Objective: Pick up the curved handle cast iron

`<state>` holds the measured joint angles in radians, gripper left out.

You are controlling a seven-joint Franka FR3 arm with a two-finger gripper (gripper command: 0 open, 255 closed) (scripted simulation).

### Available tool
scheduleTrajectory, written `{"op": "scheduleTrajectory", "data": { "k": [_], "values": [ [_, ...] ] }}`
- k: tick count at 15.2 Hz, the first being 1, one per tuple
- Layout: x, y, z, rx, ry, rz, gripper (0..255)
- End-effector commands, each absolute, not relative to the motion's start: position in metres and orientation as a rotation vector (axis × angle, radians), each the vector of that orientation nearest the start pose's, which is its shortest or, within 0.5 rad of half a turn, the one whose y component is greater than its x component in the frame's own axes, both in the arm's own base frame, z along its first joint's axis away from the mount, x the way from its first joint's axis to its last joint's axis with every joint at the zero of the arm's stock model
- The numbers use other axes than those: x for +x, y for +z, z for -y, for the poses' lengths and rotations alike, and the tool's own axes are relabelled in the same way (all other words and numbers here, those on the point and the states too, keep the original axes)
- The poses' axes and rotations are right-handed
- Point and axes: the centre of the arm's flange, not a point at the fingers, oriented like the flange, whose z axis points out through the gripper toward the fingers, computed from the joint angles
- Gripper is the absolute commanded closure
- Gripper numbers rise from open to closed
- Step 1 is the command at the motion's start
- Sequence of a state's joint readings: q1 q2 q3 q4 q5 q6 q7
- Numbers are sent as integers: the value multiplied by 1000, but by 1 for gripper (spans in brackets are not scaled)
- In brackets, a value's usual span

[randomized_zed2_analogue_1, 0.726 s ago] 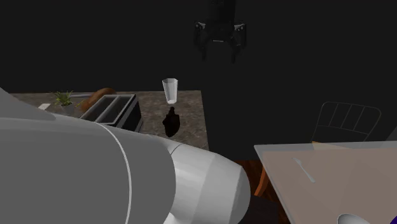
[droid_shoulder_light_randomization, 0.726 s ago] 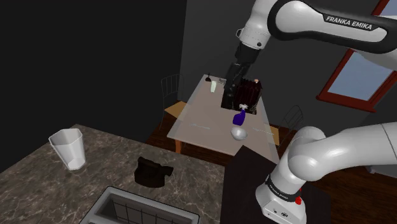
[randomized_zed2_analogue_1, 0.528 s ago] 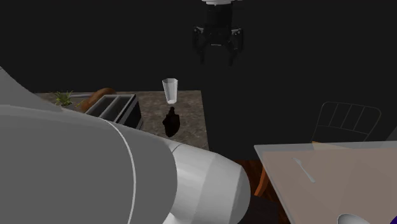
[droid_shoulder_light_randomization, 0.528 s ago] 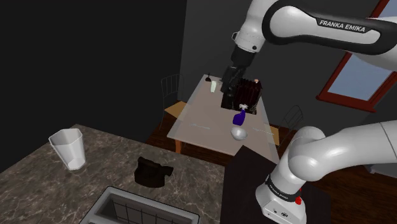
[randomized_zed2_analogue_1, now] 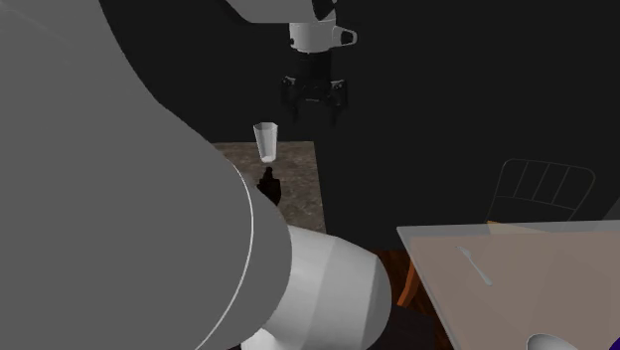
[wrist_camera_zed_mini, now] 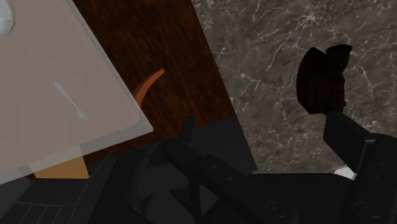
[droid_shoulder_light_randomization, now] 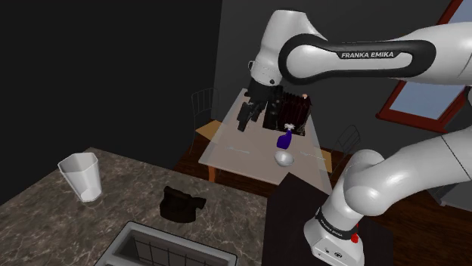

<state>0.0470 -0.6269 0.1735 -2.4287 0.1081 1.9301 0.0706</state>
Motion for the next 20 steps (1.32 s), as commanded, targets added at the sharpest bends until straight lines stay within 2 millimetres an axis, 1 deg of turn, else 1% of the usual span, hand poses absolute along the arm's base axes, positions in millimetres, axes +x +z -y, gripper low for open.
{"op": "scheduleTrajectory", "data": {
  "k": [1,11,20],
  "values": [
    [375,514,-114,-3114,-183,166,0],
    [420,422,-199,-3112,-144,282,0],
    [452,337,-278,-3106,-109,387,0]
  ]
}}
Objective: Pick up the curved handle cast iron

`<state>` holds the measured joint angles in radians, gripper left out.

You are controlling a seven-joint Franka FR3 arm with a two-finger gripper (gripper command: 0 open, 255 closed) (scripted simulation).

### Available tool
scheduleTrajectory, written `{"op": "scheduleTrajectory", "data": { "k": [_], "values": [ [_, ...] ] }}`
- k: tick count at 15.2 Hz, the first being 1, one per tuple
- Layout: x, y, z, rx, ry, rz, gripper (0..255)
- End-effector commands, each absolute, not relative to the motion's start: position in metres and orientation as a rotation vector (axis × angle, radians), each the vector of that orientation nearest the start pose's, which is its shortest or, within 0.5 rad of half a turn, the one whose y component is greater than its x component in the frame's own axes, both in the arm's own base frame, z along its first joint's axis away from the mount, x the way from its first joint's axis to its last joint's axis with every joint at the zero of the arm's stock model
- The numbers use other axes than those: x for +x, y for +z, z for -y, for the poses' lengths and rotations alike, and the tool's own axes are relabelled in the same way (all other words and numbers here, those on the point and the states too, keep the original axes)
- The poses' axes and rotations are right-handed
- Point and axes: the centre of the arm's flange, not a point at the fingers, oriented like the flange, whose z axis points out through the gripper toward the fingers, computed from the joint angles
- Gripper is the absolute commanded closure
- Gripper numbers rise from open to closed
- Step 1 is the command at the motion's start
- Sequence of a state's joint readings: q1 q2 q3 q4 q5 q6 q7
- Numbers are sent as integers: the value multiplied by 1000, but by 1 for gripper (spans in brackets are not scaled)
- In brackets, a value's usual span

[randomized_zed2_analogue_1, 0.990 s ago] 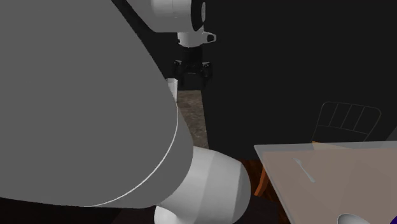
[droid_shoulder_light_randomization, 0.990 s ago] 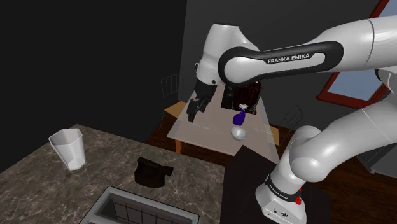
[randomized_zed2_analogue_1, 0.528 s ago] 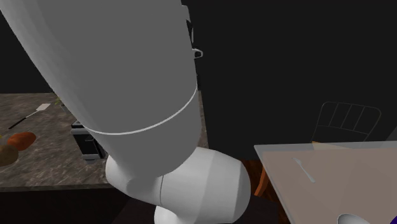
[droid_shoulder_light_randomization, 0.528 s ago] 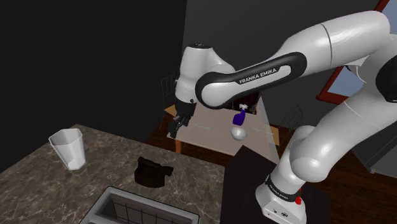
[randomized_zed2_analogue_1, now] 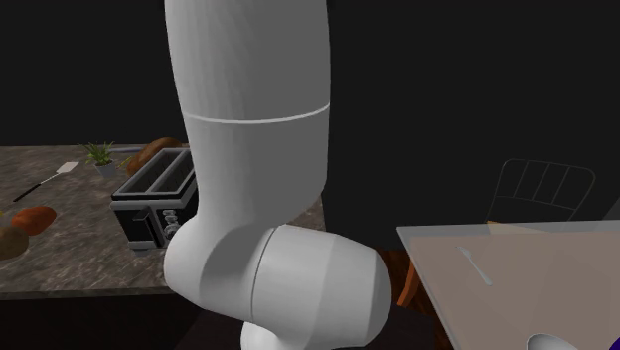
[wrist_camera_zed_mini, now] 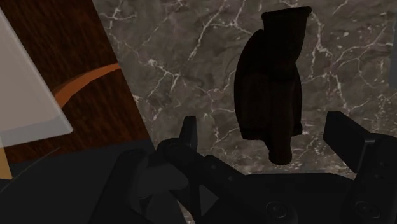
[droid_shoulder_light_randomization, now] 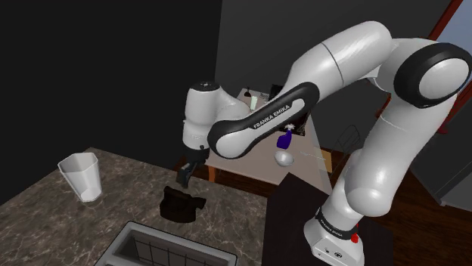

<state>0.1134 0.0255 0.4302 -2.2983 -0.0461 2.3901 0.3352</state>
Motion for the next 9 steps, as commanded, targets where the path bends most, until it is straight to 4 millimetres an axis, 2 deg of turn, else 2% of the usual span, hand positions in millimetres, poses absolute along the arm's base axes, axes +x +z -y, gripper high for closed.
{"op": "scheduleTrajectory", "data": {
  "k": [1,4,9],
  "values": [
    [455,328,-286,-3105,-105,398,0],
    [463,303,-310,-3103,-95,429,0],
    [463,276,-310,-3103,-95,429,0]
  ]
}}
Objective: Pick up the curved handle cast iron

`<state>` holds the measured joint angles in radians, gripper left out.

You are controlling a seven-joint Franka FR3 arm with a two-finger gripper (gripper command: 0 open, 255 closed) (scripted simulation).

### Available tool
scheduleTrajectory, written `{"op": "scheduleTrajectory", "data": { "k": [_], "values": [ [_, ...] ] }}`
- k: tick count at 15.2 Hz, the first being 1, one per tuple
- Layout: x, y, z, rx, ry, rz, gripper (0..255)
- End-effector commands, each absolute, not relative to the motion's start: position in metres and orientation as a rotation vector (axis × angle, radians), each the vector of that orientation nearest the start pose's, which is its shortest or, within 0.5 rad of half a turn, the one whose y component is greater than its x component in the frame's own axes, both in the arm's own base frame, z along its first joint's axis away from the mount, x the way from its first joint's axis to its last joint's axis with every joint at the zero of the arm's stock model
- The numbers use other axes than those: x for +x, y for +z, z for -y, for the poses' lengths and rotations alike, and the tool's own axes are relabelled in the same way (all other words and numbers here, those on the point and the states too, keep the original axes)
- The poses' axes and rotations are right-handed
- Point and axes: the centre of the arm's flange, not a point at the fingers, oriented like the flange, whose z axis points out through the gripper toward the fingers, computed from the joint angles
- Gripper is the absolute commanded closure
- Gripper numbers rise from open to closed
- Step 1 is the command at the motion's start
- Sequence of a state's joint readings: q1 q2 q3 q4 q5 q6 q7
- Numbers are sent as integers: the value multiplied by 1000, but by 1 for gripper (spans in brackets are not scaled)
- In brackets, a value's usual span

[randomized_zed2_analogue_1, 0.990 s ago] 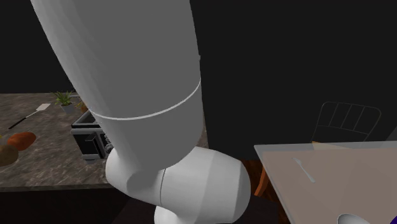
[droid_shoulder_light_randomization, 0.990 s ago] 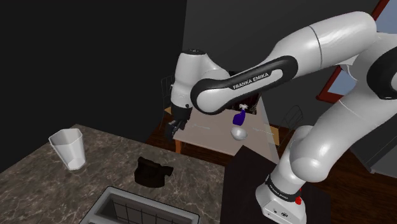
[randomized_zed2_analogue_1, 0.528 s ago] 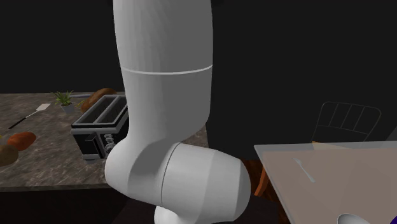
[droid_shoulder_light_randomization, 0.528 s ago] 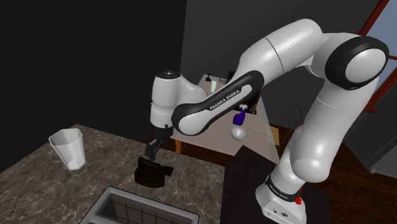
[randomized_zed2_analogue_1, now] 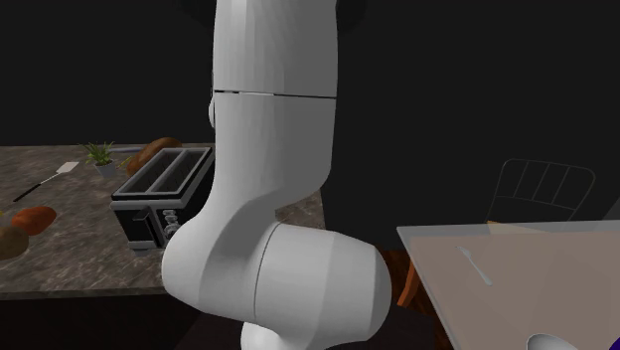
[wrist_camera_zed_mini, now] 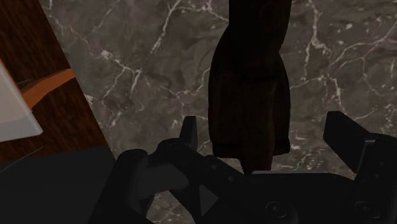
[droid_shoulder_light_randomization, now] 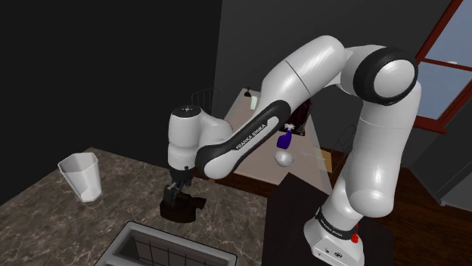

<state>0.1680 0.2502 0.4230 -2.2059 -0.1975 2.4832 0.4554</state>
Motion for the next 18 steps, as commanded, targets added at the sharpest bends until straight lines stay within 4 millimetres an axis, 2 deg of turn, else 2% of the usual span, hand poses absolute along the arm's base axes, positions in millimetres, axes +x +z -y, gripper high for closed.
{"op": "scheduleTrajectory", "data": {
  "k": [1,4,5,14,18],
  "values": [
    [463,271,-310,-3103,-95,429,0],
    [463,262,-310,-3103,-95,429,0],
    [463,262,-310,-3103,-95,429,255],
    [463,263,-310,-3103,-95,429,255],
    [463,284,-310,-3103,-95,429,255]
  ]
}}
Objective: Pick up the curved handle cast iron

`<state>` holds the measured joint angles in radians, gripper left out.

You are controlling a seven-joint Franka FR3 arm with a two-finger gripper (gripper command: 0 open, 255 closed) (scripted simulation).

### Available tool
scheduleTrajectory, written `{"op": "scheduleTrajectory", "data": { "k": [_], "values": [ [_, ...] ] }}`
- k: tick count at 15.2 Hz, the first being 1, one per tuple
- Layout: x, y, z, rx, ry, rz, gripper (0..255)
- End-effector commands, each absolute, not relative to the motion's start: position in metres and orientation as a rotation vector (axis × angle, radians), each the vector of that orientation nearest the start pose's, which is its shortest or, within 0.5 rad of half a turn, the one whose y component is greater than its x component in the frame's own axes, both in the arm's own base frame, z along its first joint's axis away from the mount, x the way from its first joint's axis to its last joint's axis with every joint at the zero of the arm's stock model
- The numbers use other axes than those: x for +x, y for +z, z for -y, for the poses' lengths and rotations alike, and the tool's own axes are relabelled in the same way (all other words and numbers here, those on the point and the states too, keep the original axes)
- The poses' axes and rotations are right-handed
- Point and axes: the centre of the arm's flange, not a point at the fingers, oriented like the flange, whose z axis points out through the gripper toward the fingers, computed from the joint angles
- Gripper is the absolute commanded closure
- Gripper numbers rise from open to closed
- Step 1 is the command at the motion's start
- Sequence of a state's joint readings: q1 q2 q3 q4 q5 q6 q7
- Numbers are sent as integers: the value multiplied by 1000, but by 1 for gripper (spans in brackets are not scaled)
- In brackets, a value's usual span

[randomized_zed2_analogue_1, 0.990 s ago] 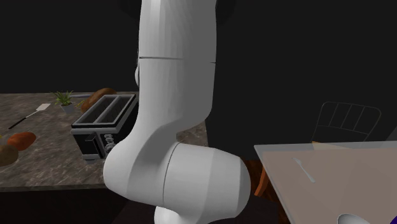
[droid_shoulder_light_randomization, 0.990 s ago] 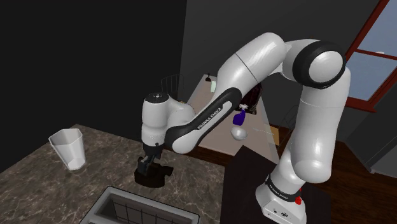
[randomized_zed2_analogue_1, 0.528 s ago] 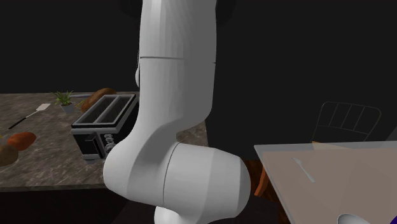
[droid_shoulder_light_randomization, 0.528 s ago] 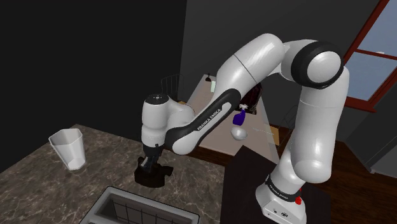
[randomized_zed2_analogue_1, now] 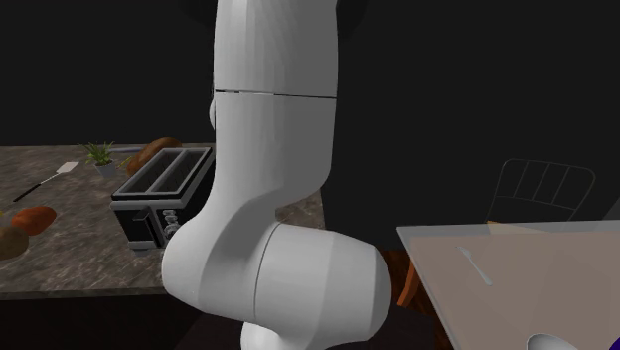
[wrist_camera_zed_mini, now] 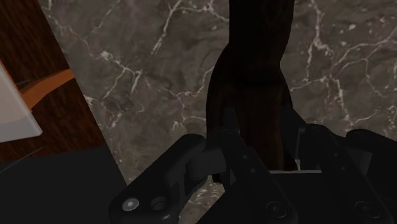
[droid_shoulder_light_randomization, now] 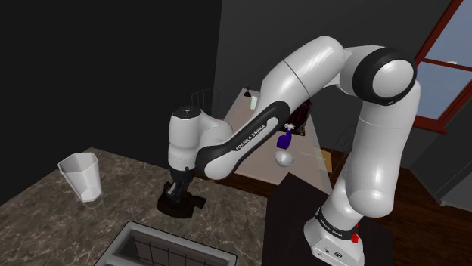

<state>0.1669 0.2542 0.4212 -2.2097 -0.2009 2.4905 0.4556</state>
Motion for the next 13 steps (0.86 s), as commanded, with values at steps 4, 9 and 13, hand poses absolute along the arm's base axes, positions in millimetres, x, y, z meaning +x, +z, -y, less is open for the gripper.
{"op": "scheduleTrajectory", "data": {
  "k": [4,9,13],
  "values": [
    [463,305,-310,-3103,-95,429,255],
    [463,331,-310,-3103,-95,429,255],
    [463,343,-310,-3103,-95,429,255]
  ]
}}
